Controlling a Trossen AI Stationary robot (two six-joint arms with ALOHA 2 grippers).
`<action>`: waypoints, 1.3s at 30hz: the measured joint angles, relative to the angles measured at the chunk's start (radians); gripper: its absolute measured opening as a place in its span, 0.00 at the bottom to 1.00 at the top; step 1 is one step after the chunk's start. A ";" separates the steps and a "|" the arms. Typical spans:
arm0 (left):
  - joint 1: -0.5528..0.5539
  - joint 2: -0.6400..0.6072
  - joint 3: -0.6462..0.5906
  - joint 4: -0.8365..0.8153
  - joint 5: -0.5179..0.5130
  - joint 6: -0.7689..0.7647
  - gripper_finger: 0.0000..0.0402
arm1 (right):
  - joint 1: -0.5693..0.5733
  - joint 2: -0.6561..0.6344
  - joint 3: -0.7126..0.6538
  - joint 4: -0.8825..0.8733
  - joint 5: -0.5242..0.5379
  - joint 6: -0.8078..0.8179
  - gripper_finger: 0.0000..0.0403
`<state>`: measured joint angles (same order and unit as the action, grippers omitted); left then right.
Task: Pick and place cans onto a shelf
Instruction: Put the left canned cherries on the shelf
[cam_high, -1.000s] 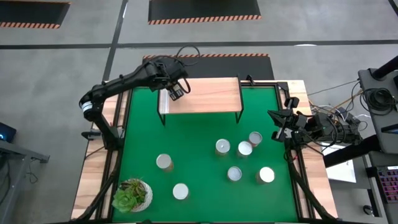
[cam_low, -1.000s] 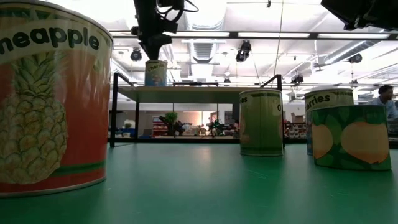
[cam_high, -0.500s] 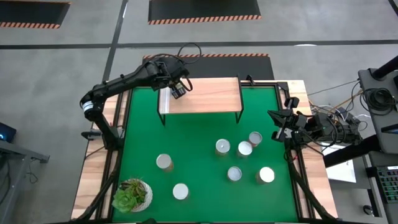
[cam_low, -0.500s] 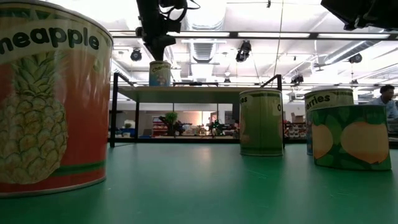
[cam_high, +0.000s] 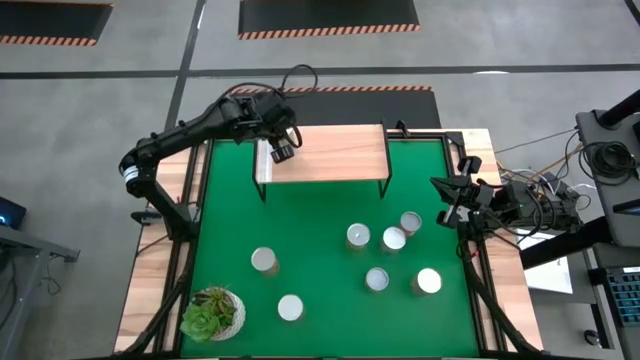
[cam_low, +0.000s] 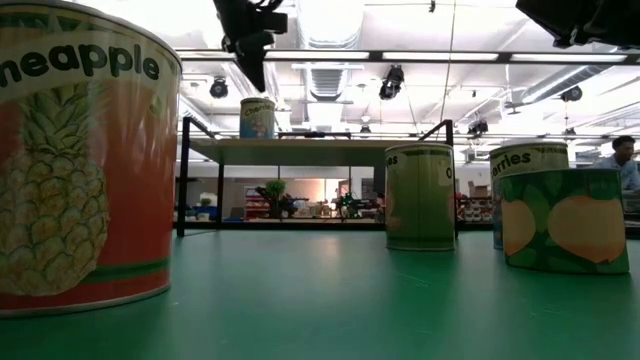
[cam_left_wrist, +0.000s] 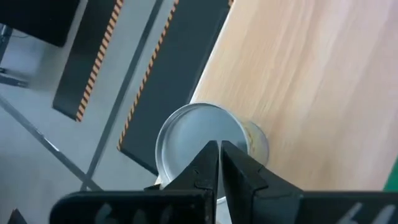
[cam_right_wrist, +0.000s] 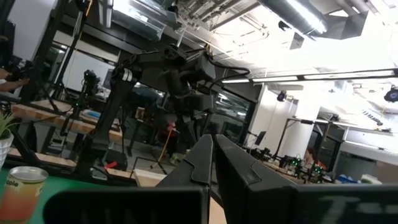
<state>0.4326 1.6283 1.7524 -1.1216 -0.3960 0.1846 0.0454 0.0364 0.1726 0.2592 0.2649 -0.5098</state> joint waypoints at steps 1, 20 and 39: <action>0.002 0.000 -0.004 0.001 0.000 0.000 0.00 | 0.000 0.000 0.000 0.000 0.000 0.000 0.02; 0.003 0.005 -0.097 0.136 -0.006 -0.011 0.00 | 0.000 0.000 0.000 0.004 0.000 0.000 0.02; -0.025 -0.011 -0.046 0.052 0.237 -0.003 0.00 | 0.000 0.000 0.000 0.008 0.000 -0.003 0.02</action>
<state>0.4072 1.6176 1.7061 -1.0695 -0.1595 0.1820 0.0456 0.0363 0.1730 0.2668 0.2646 -0.5131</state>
